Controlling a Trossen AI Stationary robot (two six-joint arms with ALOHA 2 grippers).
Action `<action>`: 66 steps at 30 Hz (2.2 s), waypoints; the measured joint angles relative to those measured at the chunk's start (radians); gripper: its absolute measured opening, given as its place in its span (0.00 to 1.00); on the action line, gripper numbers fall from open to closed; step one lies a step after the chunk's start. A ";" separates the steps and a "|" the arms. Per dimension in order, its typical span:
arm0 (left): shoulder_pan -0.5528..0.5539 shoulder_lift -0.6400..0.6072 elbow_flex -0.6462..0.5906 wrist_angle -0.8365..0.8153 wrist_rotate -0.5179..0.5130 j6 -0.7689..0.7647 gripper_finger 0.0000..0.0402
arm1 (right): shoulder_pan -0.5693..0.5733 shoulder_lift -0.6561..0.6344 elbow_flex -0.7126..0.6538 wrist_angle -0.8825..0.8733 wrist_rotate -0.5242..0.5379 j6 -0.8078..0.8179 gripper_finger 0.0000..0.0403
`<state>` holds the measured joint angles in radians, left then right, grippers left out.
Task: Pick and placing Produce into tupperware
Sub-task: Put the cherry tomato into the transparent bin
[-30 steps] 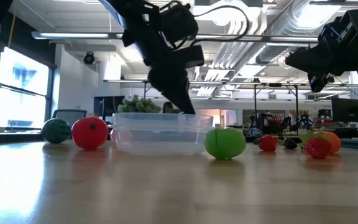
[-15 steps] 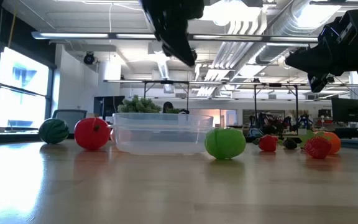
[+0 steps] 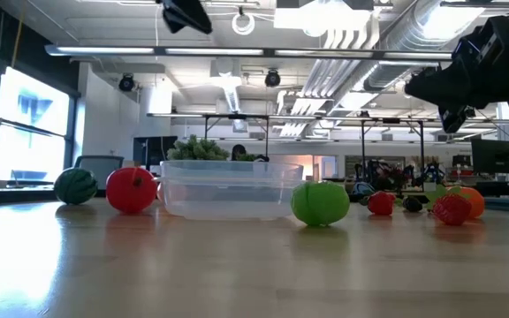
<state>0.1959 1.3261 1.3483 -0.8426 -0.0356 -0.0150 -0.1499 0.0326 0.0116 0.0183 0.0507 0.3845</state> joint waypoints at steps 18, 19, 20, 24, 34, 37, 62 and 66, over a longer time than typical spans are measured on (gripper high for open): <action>0.000 -0.560 -0.740 0.458 0.055 -0.050 0.13 | 0.000 0.000 0.000 0.014 0.064 -0.027 0.01; 0.000 -0.581 -0.750 0.458 0.068 -0.045 0.13 | 0.000 0.000 0.000 0.017 0.066 -0.040 0.01; 0.000 -0.598 -0.756 0.459 0.079 -0.045 0.13 | -0.001 0.000 0.000 0.026 0.072 -0.050 0.01; 0.000 -0.644 -0.764 0.458 0.091 -0.044 0.13 | -0.001 0.000 0.000 0.025 0.160 -0.054 0.01; 0.000 -0.661 -0.764 0.447 0.095 -0.042 0.13 | -0.041 0.062 0.040 -0.039 0.326 -0.053 0.11; 0.000 -0.661 -0.764 0.443 0.095 -0.042 0.13 | -0.062 0.105 0.074 -0.045 0.377 -0.044 0.17; 0.000 -0.663 -0.764 0.420 0.095 -0.059 0.13 | -0.397 1.027 0.770 -0.559 0.252 0.107 0.23; 0.000 -0.662 -0.764 0.385 0.095 -0.064 0.13 | -0.458 1.150 0.875 -0.697 0.205 0.045 0.23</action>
<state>0.1959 0.6637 0.5838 -0.4575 0.0597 -0.0793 -0.6082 1.1823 0.8864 -0.6784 0.2559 0.4297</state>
